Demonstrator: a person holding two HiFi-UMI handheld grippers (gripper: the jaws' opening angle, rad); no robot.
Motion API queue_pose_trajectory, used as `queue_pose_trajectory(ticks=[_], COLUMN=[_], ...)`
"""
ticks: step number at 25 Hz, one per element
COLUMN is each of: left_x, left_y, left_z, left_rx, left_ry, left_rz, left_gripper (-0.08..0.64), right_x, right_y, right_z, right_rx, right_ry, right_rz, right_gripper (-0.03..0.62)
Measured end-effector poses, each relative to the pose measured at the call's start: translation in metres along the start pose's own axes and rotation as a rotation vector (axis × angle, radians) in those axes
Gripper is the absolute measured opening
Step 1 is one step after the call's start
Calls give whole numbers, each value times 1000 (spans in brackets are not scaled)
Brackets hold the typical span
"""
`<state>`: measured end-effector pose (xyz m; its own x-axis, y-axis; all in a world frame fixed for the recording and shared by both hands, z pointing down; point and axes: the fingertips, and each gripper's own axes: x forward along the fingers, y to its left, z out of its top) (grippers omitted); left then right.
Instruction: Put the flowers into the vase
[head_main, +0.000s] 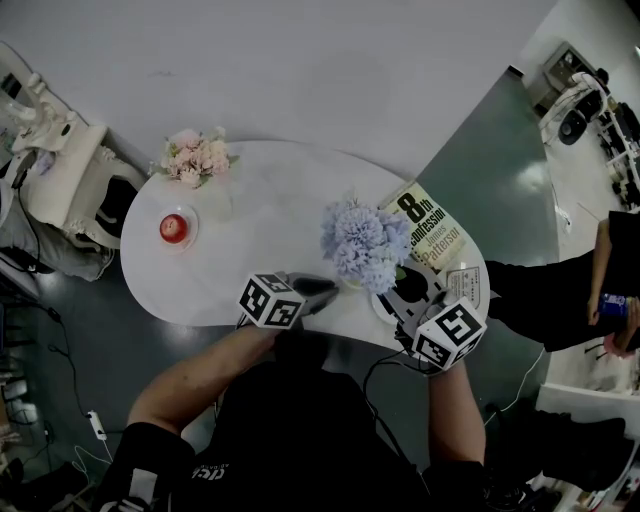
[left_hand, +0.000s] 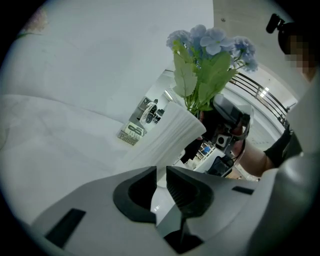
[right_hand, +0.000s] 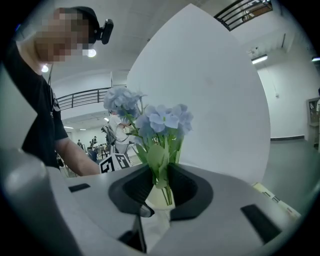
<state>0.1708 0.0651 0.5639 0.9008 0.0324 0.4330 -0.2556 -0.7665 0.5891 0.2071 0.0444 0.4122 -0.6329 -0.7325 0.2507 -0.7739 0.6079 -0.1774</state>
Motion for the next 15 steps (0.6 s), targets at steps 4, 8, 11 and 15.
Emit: queue_pose_trajectory(ticks=[4, 8, 11, 15], left_x=[1, 0, 0, 0], left_y=[-1, -4, -4, -4], left_z=[-1, -1, -2, -3], left_rx=[-1, -2, -2, -8], left_ry=[0, 1, 2, 1], left_rz=[0, -4, -4, -7], left_gripper=[57, 57, 57, 57], right_x=[-1, -3, -4, -3], right_y=[2, 3, 3, 3], right_z=[-3, -6, -9, -15], right_rx=[-2, 1, 6, 8], right_ry=[3, 7, 10, 23], right_rz=[3, 0, -3, -5], right_gripper=[103, 103, 103, 103])
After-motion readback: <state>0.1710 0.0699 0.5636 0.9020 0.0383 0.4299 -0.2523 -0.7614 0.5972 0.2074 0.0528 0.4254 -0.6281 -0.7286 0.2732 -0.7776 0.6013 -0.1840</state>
